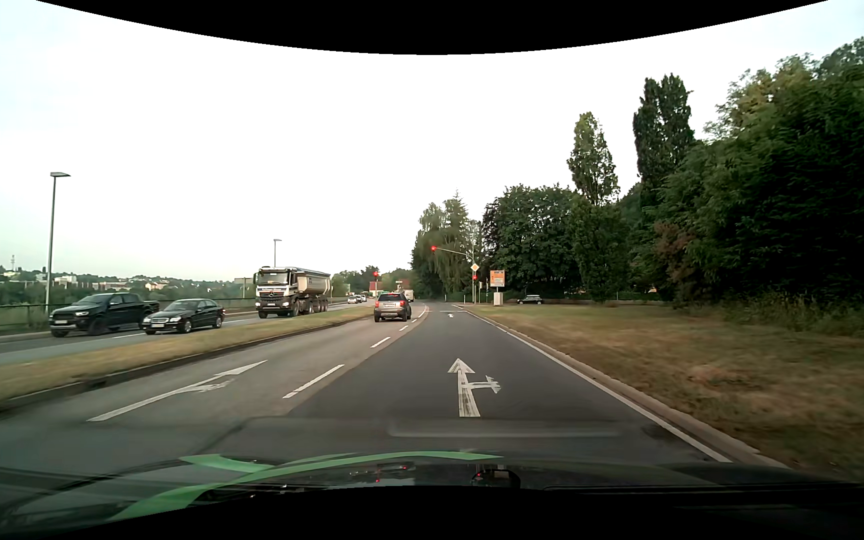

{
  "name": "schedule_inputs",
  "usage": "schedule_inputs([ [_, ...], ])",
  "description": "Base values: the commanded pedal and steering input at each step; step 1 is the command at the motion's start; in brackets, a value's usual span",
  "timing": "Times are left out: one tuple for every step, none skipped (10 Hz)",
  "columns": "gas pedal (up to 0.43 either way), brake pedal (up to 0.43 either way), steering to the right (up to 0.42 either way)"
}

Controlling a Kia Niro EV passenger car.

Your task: Follow the waypoints while adhering to traffic rules and regulations

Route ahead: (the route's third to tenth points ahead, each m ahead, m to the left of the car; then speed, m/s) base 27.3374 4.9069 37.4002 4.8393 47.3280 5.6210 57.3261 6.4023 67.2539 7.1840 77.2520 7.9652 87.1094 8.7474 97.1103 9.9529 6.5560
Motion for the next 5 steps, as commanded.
schedule_inputs([
  [0.000, 0.000, -0.011],
  [0.000, 0.000, -0.011],
  [0.000, 0.000, -0.011],
  [0.000, 0.000, -0.011],
  [0.000, 0.000, -0.011],
])
